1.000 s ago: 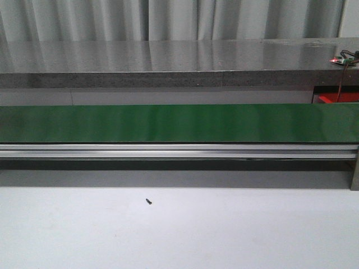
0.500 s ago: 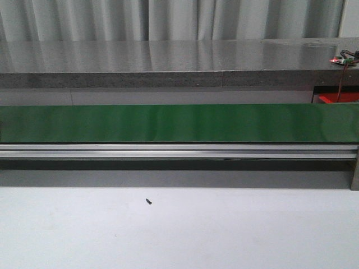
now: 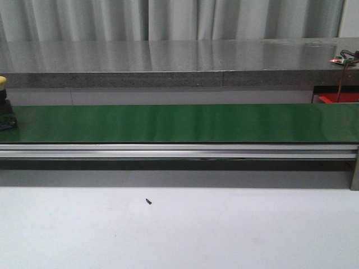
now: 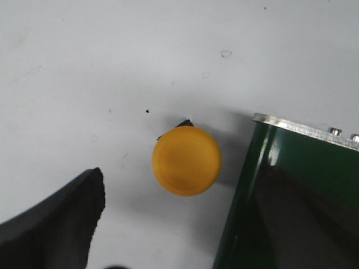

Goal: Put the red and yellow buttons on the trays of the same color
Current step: 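Set the yellow button on the belt and open the left gripper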

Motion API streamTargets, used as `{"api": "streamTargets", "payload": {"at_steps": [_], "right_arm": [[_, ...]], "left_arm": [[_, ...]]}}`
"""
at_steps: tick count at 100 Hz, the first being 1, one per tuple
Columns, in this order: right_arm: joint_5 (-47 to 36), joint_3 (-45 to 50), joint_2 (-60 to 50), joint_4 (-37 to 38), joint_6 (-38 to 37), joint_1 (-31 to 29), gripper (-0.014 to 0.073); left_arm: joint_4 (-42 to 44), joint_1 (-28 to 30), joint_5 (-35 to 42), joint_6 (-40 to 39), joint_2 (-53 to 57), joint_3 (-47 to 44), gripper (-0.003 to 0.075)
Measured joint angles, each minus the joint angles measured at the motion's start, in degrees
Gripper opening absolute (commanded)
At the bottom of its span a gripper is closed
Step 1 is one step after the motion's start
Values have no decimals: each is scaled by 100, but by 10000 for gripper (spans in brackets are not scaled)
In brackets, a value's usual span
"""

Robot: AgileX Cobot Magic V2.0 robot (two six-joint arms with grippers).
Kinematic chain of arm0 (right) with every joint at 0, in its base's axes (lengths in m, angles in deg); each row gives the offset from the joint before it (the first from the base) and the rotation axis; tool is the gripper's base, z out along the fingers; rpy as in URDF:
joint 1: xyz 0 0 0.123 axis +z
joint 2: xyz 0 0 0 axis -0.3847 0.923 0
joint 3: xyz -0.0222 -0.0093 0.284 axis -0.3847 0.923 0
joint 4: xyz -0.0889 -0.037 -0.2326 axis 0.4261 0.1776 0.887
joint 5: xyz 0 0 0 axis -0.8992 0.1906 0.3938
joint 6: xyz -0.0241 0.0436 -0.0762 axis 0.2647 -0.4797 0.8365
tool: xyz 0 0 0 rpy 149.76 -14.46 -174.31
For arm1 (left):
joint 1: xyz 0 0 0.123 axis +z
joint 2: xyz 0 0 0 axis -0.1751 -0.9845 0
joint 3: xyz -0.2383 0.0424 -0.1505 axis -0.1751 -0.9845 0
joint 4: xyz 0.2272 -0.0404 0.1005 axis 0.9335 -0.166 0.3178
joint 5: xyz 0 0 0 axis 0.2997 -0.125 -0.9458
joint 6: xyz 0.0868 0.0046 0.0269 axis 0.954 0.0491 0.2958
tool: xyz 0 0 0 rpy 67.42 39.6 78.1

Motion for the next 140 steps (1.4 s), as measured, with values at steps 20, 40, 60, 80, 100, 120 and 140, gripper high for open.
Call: {"api": "streamTargets", "payload": {"at_steps": [20, 40, 60, 80, 100, 120, 140], "right_arm": [[0, 0, 0, 0, 0, 0, -67], [0, 0, 0, 0, 0, 0, -67], [0, 0, 0, 0, 0, 0, -67], [0, 0, 0, 0, 0, 0, -67], [0, 0, 0, 0, 0, 0, -67], [0, 0, 0, 0, 0, 0, -67], [0, 0, 0, 0, 0, 0, -67]], "left_arm": [[0, 0, 24, -10, -237, 0, 547], [0, 0, 206, -10, -369, 0, 547], [0, 0, 309, -10, -383, 0, 517], [0, 0, 274, -10, -484, 0, 421], [0, 0, 260, -10, -579, 0, 327], [0, 0, 271, -10, -579, 0, 260], [0, 0, 244, -10, -579, 0, 258]]}}
